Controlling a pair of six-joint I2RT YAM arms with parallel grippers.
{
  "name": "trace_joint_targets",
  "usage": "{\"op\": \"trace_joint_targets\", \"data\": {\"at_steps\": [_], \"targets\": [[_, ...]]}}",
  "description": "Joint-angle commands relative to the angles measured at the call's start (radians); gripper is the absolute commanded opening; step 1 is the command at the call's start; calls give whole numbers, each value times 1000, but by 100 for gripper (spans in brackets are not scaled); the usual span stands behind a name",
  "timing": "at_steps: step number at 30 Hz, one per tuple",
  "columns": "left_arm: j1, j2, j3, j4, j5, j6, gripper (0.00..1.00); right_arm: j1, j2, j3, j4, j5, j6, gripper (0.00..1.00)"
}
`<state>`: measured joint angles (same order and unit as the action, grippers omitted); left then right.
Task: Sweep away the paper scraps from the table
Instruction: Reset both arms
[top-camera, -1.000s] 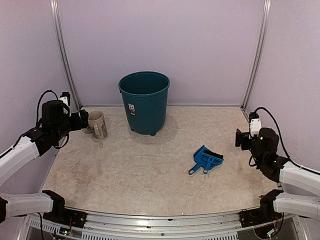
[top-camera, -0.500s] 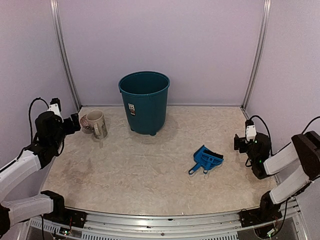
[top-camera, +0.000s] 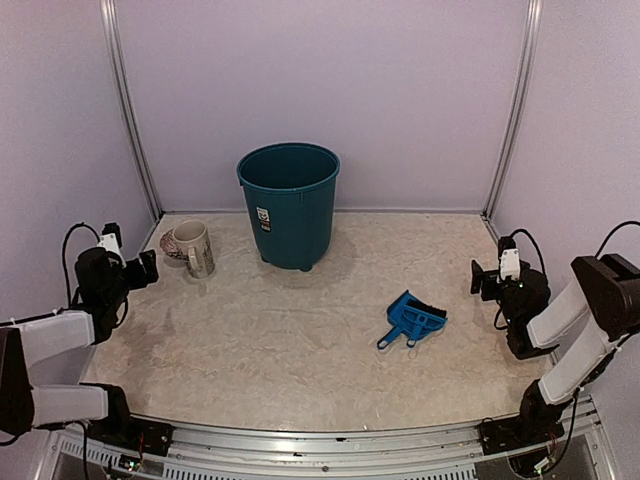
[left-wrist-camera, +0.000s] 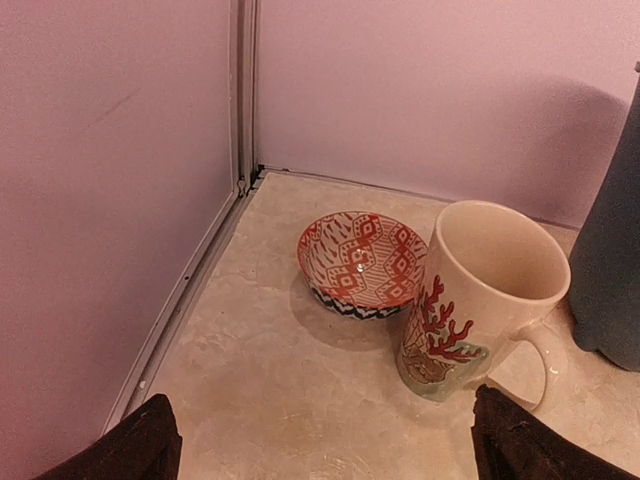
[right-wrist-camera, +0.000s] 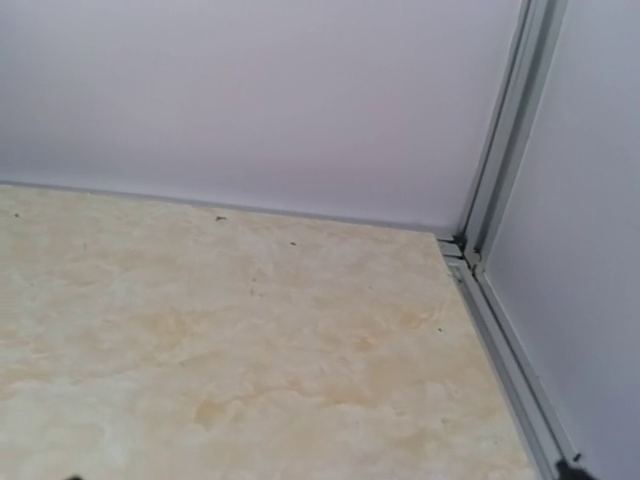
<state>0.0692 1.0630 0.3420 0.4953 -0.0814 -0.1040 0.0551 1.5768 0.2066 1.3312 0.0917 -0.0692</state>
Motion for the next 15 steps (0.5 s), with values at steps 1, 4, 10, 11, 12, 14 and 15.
{"op": "trace_joint_targets", "data": {"at_steps": [1,4,10,11,12,14,15], "targets": [[23,91,-37,249,122,16,99,-14,3,9,27,-20,15,100],[21,208,-27,349,166,19,99,-14,6,7,35,-19,13,100],[-24,307,-11,447,135,78,99,-14,8,13,29,-19,14,100],[-28,314,-14,459,130,78,99,-21,6,22,10,-33,20,100],[-32,318,-21,477,126,78,99,-33,4,27,-8,-64,26,100],[-35,329,-33,517,125,72,99,-37,5,19,6,-70,26,100],[-35,334,-34,528,127,69,99,-36,6,14,22,-69,22,100]]}}
